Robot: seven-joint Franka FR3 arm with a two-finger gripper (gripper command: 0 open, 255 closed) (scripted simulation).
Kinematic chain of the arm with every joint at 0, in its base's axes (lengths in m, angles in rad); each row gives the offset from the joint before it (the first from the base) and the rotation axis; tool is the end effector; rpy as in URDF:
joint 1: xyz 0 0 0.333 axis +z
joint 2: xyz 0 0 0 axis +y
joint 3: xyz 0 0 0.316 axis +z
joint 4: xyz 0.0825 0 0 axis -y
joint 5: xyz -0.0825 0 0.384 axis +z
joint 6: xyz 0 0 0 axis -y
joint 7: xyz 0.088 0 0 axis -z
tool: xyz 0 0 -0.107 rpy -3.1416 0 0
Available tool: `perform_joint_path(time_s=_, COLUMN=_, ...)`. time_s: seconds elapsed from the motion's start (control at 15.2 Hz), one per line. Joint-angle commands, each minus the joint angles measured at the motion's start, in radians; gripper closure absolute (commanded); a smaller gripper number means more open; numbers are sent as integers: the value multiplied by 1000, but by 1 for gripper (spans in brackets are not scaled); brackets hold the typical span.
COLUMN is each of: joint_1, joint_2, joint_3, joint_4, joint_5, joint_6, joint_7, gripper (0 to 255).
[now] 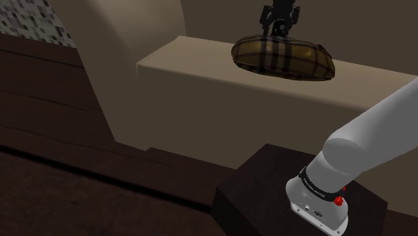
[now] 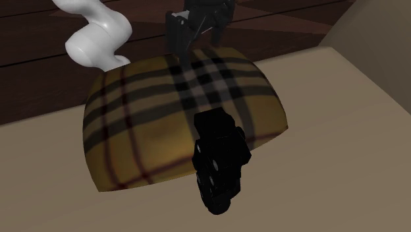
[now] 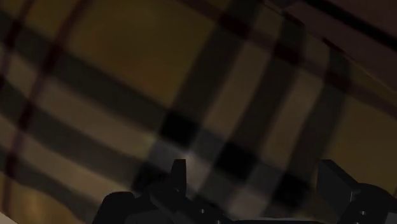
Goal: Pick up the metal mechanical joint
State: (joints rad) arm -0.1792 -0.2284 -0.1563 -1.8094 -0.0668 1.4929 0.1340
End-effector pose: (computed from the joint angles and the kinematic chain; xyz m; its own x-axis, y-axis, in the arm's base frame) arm 0.4411 -0.1706 0.6223 0.8892 -0.4494 -0.0856 -0.4473 -0.8933 0.0434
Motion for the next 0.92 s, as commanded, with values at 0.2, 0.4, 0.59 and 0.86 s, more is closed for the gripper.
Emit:
perform_joint_path(time_s=0.2, joint_1=-46, joint_2=168, joint_3=-61, joint_4=219, joint_5=25, joint_6=-47, joint_7=-4, gripper=0)
perform_joint_path(time_s=0.4, joint_1=-80, joint_2=276, joint_3=-97, joint_4=370, joint_5=53, joint_6=-89, joint_7=-10, gripper=0)
perform_joint_path(time_s=0.59, joint_1=-124, joint_2=397, joint_3=-132, joint_4=547, joint_5=91, joint_6=-147, joint_7=-17, gripper=0)
perform_joint_path(time_s=0.86, joint_1=-177, joint_2=512, joint_3=-157, joint_4=710, joint_5=134, joint_6=-198, joint_7=-21, gripper=0)
